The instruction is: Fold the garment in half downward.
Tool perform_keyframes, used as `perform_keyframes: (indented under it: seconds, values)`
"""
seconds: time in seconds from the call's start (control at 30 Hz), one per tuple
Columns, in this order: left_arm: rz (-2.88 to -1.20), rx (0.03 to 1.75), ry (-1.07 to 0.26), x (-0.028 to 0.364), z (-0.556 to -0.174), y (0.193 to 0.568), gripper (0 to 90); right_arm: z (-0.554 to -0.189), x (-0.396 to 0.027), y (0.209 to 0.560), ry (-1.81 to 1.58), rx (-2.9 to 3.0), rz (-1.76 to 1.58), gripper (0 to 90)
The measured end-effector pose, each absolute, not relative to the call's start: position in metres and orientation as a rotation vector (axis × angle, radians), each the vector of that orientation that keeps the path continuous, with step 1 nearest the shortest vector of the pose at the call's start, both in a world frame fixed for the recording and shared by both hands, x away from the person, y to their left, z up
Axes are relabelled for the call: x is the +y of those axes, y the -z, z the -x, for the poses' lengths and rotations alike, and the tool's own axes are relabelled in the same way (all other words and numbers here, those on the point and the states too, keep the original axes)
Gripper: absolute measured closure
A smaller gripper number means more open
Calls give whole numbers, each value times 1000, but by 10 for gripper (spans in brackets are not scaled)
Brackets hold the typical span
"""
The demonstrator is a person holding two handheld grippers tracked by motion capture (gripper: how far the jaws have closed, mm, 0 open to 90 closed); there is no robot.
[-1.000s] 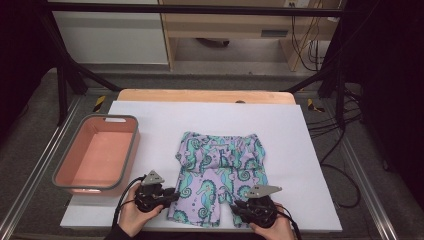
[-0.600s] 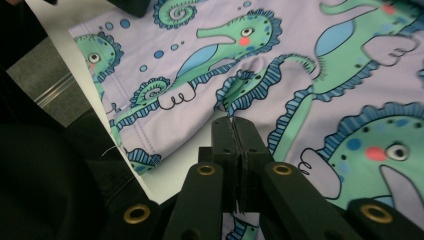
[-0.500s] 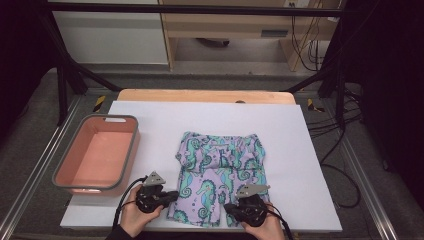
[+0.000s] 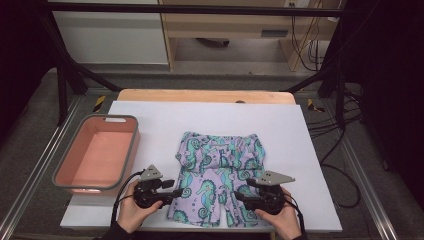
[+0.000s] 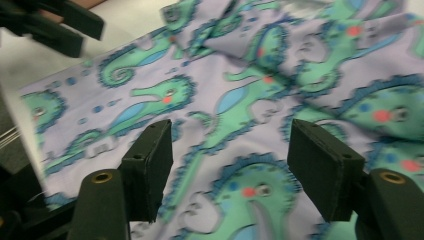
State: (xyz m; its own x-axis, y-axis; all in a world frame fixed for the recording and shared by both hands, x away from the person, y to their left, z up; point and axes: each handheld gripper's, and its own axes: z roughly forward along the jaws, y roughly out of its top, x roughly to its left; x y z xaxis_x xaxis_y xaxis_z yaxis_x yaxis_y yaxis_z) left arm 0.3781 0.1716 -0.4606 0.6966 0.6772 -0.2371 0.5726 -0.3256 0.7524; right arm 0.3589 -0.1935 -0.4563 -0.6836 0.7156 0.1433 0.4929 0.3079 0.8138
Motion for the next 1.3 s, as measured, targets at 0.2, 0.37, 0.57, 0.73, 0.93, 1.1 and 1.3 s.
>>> perform_keyframes:
  seconds: [0.2,0.37,0.57,0.73,0.93,1.1,1.3]
  values:
    - [-1990,967,-170,169,-402,453,257,-381,-207,456,-1298,2299,-1139,237]
    - [-1983,983,-197,163,-420,448,163,-389,-214,458,-1272,2298,-1160,206]
    - [-2011,1001,-224,150,-440,446,107,-391,-218,459,-1279,2299,-1165,159]
    - [-2017,1023,-225,139,-456,447,136,-394,-222,460,-1264,2298,-1178,146]
    - [-1963,1063,-236,131,-473,447,340,-397,-225,460,-1263,2281,-1193,153]
    - [-1998,1069,-216,121,-481,451,424,-400,-226,459,-1257,2283,-1196,173]
    - [-2011,1084,-214,115,-489,460,541,-412,-227,453,-1253,2261,-1187,234]
